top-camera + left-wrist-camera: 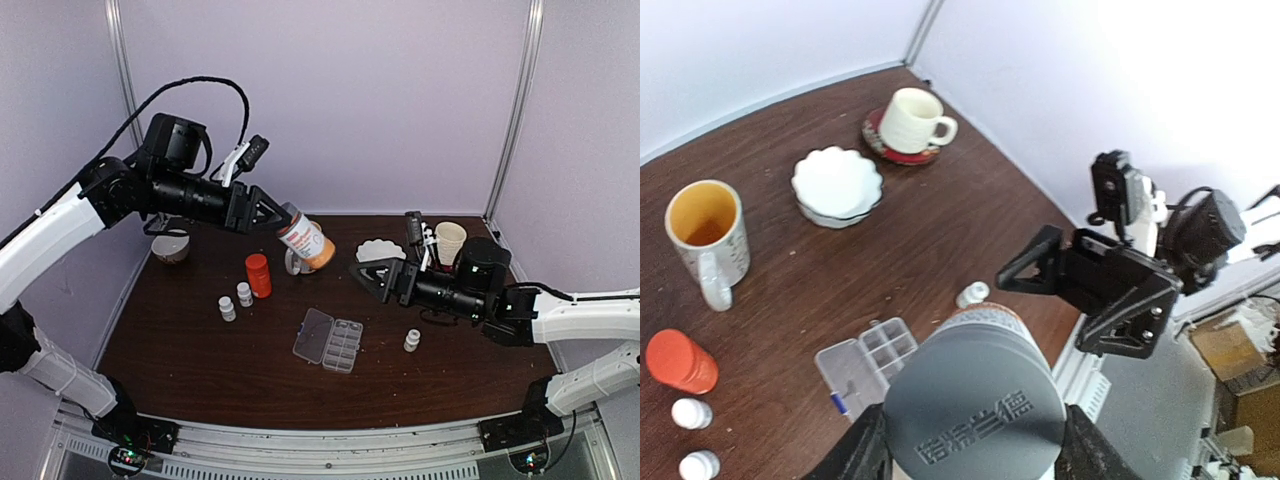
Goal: Sort the pills into containers
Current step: Pick up the lid of the pill bottle from the center of the board, then pass from the left arm to the right
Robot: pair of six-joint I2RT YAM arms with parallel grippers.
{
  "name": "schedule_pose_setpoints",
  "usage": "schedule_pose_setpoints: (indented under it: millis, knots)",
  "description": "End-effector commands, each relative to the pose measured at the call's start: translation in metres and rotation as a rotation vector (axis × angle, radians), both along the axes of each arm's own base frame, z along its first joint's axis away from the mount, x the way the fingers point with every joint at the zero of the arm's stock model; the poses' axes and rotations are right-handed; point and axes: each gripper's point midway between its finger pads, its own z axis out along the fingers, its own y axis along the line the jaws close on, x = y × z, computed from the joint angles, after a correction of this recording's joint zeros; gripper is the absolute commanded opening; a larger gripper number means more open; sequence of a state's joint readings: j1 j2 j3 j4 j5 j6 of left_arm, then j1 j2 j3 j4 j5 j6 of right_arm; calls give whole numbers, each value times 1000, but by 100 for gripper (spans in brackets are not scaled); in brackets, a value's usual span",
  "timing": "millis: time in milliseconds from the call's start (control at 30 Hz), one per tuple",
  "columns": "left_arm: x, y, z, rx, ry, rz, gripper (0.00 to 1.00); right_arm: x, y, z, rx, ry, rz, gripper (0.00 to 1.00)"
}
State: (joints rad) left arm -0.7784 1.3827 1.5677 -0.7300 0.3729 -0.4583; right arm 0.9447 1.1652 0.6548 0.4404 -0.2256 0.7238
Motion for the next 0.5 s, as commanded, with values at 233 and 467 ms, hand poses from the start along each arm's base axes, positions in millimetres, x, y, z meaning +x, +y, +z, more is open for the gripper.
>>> schedule_pose_setpoints:
  millis: [233,467]
  knots:
    - [-37,-28,86,-371,-30,-256,36,-37,9,100,344,-163,181,100]
    - [-40,-30,84,-413,-15,-272,36,-40,14,120,407,-202,206,94]
